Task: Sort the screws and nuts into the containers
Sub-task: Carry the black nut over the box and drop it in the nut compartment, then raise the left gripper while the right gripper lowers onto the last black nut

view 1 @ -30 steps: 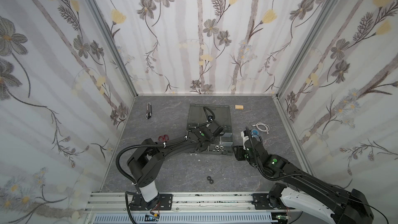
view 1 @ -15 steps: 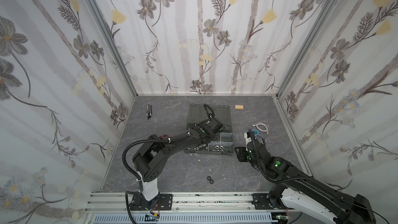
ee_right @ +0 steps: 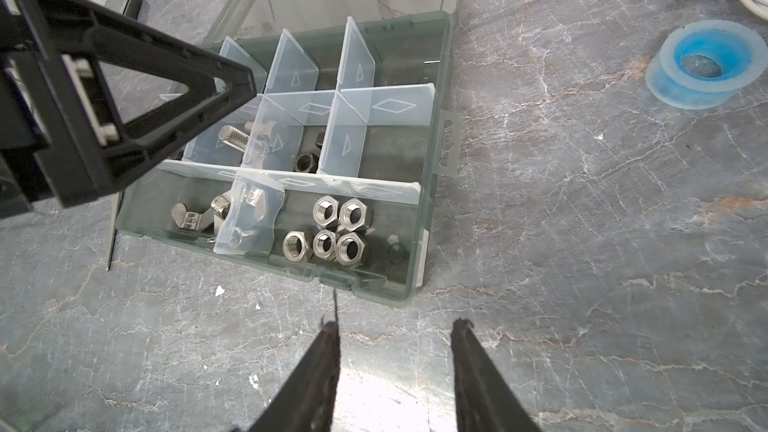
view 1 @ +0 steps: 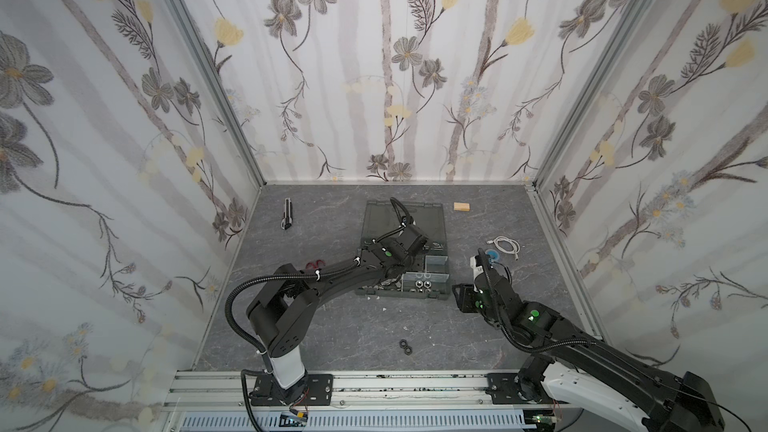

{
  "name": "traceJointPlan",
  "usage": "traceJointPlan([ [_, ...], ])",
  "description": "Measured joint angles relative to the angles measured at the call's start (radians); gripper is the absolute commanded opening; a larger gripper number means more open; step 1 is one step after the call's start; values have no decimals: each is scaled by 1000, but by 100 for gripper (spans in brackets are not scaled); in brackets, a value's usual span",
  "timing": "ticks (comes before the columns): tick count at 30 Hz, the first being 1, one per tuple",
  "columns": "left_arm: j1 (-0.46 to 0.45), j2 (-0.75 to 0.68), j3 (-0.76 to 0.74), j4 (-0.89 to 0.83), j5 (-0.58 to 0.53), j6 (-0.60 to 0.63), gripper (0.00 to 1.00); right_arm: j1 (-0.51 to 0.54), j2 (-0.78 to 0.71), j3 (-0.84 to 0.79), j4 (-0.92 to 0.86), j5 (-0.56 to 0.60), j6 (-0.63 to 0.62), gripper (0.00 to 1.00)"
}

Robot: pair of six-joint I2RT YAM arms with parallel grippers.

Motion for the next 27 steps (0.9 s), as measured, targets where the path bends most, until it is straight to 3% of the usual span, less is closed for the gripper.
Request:
traceJointPlan([
  [18, 5, -172, -146, 6, -51, -40, 62, 21, 8, -28, -17, -27, 9, 44],
  [27, 19, -275, -228, 7, -109, -70, 64, 103, 101, -18, 22, -47, 31, 44],
])
